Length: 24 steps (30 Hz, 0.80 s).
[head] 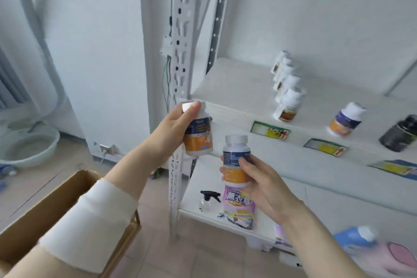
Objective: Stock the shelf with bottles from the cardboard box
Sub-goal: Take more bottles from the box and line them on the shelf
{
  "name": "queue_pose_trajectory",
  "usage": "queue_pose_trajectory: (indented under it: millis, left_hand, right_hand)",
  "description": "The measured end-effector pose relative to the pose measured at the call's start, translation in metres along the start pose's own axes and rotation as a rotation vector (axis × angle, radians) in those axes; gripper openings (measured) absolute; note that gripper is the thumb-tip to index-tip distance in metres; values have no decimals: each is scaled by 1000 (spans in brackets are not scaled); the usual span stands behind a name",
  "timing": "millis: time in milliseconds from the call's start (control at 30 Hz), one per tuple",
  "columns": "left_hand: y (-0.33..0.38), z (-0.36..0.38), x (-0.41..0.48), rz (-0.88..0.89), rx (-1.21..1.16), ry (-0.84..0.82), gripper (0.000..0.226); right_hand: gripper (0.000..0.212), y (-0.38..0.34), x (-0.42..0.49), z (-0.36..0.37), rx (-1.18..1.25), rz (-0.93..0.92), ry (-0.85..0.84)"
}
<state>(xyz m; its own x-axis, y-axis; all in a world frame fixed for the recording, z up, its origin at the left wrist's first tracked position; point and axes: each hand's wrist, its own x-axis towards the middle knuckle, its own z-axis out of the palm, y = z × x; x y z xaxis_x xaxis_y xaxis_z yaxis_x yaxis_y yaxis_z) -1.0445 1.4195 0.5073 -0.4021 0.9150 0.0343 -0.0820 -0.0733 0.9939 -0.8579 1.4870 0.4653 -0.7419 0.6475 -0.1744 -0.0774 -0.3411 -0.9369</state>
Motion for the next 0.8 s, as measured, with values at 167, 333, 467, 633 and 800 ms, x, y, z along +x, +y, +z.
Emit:
queue_pose_trajectory:
  millis: [167,333,467,633,800]
  left_hand:
    - [37,116,32,97,121,-143,37]
    - [57,192,78,155,234,-204,30]
    - [70,233,130,193,302,-287,33]
    - [74,270,223,188,389,-377,26]
    - [68,295,331,201,514,-383,28]
  right_hand:
    - [84,-66,-49,-83,-35,-164,93]
    - [89,-128,-63,-148,-55,-289,186]
    - [57,-173,-50,-187,-142,-290,260]
    - [28,-223,2,-235,-401,-234,391]
    - [49,-250,77,-279,-505,-111,448]
